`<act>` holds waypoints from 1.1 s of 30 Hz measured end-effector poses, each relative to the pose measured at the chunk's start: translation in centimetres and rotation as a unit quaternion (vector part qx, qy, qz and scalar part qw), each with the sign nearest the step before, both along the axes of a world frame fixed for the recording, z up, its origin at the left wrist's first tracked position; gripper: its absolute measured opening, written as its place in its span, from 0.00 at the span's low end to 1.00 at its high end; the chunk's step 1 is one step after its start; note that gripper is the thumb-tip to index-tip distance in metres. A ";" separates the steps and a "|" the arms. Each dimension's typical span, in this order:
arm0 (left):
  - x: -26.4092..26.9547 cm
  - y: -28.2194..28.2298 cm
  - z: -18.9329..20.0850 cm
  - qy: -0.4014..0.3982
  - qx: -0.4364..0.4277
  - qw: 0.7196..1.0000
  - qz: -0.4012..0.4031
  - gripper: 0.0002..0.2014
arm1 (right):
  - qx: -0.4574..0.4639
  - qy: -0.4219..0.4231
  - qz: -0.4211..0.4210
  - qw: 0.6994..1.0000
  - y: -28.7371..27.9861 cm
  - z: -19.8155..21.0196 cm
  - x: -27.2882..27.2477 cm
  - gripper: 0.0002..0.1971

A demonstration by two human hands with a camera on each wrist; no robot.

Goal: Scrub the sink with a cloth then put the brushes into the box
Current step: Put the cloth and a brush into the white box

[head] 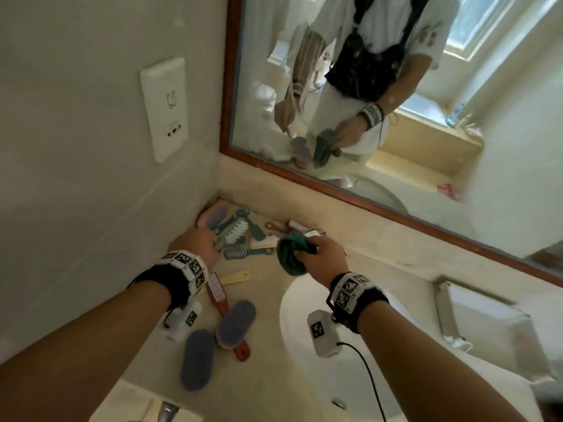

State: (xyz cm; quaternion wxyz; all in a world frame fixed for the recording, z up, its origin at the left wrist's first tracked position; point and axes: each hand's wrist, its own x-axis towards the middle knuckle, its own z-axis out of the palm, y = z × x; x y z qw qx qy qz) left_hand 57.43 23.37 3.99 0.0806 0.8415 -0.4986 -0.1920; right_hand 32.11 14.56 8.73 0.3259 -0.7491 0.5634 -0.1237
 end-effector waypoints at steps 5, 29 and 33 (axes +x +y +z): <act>-4.5 -4.3 8.0 0.018 -0.075 0.995 -0.058 0.05 | -0.094 -0.003 -0.020 0.995 -1.5 6.9 -3.6 0.11; -47.3 -10.5 16.7 0.016 -0.159 0.956 -0.246 0.05 | -0.199 -0.034 -0.221 0.954 0.1 15.9 -46.2 0.12; -52.1 -12.0 15.1 0.019 -0.135 0.957 -0.257 0.05 | -0.192 -0.017 -0.244 0.951 -0.9 14.8 -51.1 0.13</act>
